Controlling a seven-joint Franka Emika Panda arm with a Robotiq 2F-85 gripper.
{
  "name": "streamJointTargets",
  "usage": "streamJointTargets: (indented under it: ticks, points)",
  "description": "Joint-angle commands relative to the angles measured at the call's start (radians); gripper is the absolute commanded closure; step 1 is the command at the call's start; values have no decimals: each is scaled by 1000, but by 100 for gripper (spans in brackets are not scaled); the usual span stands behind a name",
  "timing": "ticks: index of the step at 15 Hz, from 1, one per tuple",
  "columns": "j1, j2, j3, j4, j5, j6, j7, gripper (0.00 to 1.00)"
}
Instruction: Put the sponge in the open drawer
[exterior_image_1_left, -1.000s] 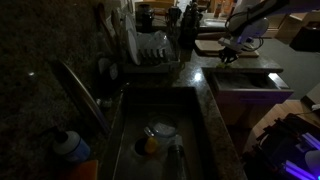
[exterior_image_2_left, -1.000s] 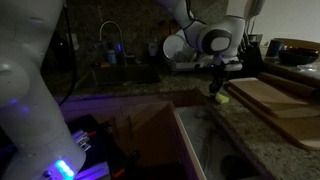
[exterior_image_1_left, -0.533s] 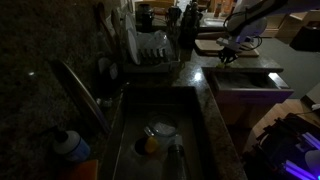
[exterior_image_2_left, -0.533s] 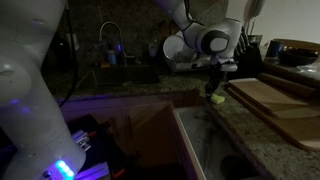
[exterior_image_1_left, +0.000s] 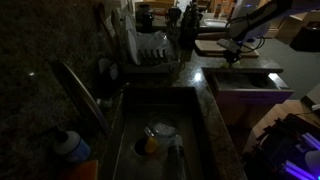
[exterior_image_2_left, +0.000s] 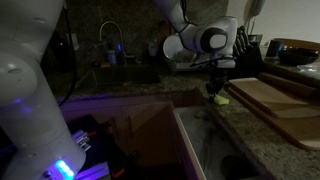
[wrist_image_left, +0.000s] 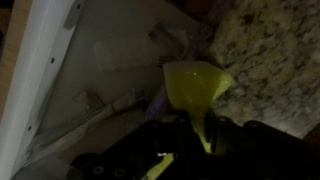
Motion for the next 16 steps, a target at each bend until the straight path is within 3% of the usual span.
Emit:
streamJointTargets:
  ticks: [1,3,6,9,13,15,16]
  points:
    - [113,-111,-95,-199,-167,33,264,96]
    - [129,-159,-84,-264,-246,-50,339,96]
    - [138,-234,-62,-401,-309,-12,445,96]
    - [113,-230,-51,-508,-358,198,526,96]
    - [99,-153,-84,-526,-415,519,540,96]
    - [9,-113,-24,-542,-416,681,525,96]
    - [-59,-97,32,-564,-386,760,476,58]
